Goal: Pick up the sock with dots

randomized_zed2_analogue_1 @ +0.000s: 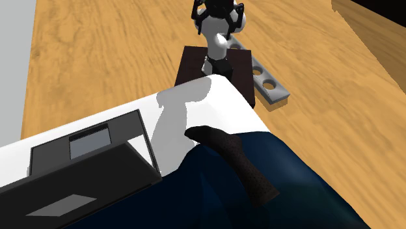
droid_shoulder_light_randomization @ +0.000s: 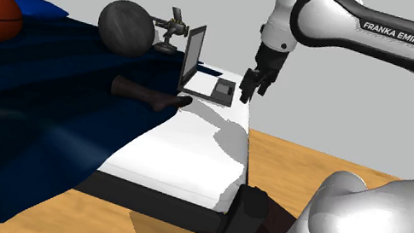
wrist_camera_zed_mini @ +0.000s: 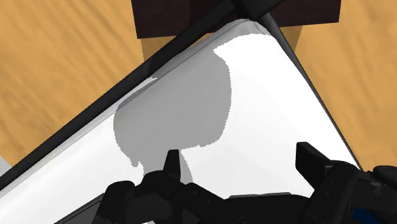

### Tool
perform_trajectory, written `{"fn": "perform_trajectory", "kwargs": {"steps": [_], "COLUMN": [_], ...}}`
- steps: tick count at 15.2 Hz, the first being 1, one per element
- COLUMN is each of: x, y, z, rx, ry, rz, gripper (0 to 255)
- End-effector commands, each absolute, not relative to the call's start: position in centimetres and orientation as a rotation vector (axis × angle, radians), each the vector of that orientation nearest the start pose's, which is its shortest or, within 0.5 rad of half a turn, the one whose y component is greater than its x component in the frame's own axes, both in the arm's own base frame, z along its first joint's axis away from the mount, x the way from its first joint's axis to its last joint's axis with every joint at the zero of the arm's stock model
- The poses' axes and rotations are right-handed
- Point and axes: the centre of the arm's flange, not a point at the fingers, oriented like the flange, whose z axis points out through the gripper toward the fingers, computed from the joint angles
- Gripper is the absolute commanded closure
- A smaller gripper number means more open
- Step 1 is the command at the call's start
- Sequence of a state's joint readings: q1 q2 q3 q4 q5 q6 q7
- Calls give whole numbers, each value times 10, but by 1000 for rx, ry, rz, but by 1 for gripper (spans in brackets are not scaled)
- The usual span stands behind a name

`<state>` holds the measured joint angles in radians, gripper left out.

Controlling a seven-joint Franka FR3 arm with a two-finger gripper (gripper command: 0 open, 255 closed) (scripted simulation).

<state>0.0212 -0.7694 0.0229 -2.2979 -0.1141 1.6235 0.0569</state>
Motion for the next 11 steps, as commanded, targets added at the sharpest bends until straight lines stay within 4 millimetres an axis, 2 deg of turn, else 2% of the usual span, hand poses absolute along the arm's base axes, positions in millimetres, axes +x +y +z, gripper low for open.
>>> {"fn": "perform_trajectory", "kwargs": {"steps": [1, 11], "x": [317, 452], "y": [5, 6], "z": [619, 584], "rx": [-3263, -3191], "ry": [29, -220], "rz": [-165, -65], "gripper": [0, 0]}}
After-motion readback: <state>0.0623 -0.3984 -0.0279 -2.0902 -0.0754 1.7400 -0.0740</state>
